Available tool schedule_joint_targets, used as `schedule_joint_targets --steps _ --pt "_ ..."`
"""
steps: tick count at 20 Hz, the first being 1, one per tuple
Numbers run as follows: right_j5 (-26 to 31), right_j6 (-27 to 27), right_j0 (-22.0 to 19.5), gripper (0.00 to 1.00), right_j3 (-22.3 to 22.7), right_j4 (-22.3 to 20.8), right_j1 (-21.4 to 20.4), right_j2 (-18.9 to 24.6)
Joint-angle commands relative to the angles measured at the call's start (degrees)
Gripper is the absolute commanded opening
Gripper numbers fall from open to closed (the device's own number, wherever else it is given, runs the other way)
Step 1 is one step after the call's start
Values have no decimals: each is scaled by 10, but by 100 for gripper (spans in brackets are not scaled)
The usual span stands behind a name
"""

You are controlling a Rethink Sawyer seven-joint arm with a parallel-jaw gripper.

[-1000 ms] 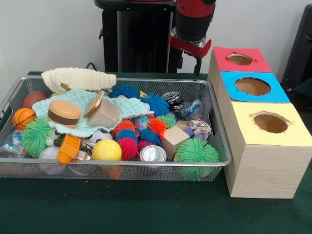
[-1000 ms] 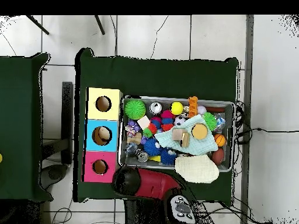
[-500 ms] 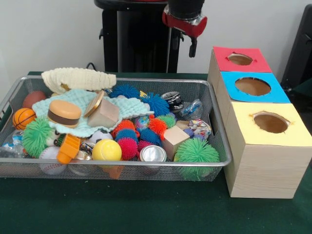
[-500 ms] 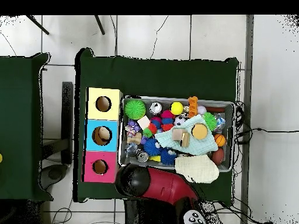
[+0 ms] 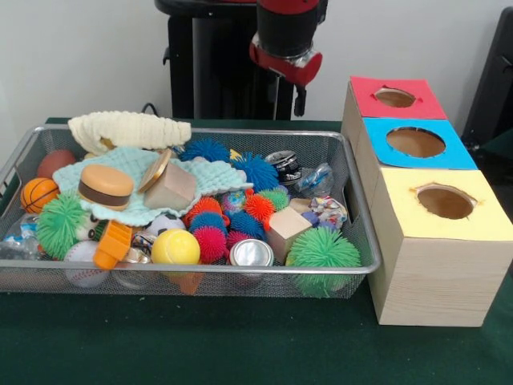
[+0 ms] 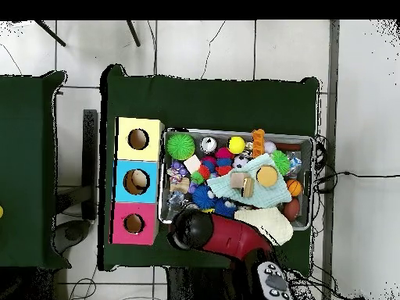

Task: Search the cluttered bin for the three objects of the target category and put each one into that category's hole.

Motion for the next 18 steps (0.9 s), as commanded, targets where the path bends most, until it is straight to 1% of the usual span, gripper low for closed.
schedule_joint_targets --steps 1,5,12,16,18 --pt "-32 39 -16 100 -142 10 93 29" --pt "-32 42 -14 100 -176 15 121 34" --pt "-22 77 12 100 -207 28 136 19" --pt "-26 93 30 100 -220 36 149 11" --pt "-45 101 36 100 -209 40 146 12"
